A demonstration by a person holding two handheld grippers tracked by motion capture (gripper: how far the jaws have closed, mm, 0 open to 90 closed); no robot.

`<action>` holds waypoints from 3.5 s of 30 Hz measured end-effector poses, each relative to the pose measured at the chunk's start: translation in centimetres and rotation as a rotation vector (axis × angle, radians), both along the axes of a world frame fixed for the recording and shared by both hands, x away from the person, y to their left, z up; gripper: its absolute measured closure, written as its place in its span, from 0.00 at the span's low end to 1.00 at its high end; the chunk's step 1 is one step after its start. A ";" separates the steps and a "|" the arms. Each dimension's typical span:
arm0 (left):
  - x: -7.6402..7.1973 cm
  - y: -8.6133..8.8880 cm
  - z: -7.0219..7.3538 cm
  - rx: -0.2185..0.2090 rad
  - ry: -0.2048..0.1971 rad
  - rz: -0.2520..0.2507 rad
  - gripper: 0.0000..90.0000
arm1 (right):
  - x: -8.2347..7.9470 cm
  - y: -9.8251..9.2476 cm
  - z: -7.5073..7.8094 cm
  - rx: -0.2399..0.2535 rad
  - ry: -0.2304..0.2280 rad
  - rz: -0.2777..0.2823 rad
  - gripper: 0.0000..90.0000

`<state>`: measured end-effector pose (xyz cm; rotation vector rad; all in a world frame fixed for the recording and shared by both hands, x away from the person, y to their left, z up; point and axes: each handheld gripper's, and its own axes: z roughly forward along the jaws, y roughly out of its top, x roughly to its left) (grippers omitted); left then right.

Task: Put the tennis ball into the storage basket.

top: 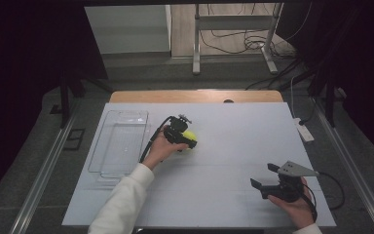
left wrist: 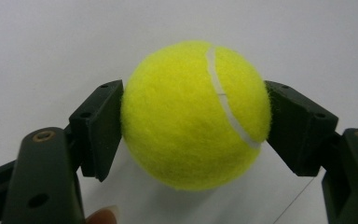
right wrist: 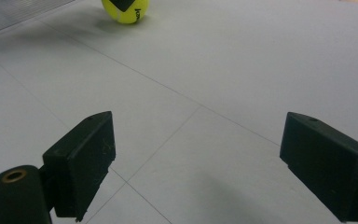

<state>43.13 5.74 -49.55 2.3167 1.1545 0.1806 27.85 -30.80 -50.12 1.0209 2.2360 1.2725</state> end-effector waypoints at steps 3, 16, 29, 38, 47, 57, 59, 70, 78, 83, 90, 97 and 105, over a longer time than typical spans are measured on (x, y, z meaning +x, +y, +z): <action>-0.1 0.2 0.3 -0.010 -0.009 -0.003 0.30 | 0.0 0.0 0.0 0.000 0.001 -0.001 0.12; -0.8 0.7 1.4 -0.034 -0.033 -0.019 0.30 | 0.0 0.0 0.0 -0.001 0.001 -0.002 0.12; -1.9 1.8 2.9 -0.086 -0.069 -0.023 0.30 | 0.0 0.1 0.0 -0.001 0.002 -0.003 0.12; -2.8 2.4 3.6 -0.130 -0.092 -0.030 0.30 | 0.0 0.1 -0.1 -0.001 0.002 -0.004 0.12; -3.5 2.8 3.9 -0.151 -0.108 -0.038 0.30 | 0.0 0.1 -0.1 -0.005 0.004 -0.006 0.12; -4.1 3.2 4.3 -0.177 -0.126 -0.042 0.30 | 0.0 0.1 -0.1 -0.001 0.004 -0.008 0.12; -4.2 3.4 4.4 -0.180 -0.130 -0.046 0.30 | 0.0 0.1 -0.1 -0.003 0.004 -0.007 0.12; -4.7 4.0 5.0 -0.198 -0.149 -0.045 0.30 | 0.0 0.1 -0.1 -0.006 0.006 -0.010 0.12; -5.0 4.6 5.4 -0.229 -0.173 -0.042 0.30 | 0.0 0.2 -0.1 -0.006 0.006 -0.010 0.12; -5.1 5.1 5.7 -0.241 -0.183 -0.033 0.30 | 0.1 0.1 -0.2 -0.006 0.007 -0.012 0.12; -5.3 6.0 6.1 -0.263 -0.196 -0.025 0.30 | 0.1 0.2 -0.2 -0.009 0.006 -0.012 0.12; -5.6 6.6 6.4 -0.281 -0.209 -0.020 0.30 | 0.1 0.1 -0.1 -0.008 0.006 -0.011 0.12; -5.9 7.0 6.6 -0.275 -0.227 -0.018 0.30 | 0.1 -0.1 -0.1 0.006 0.001 -0.008 0.12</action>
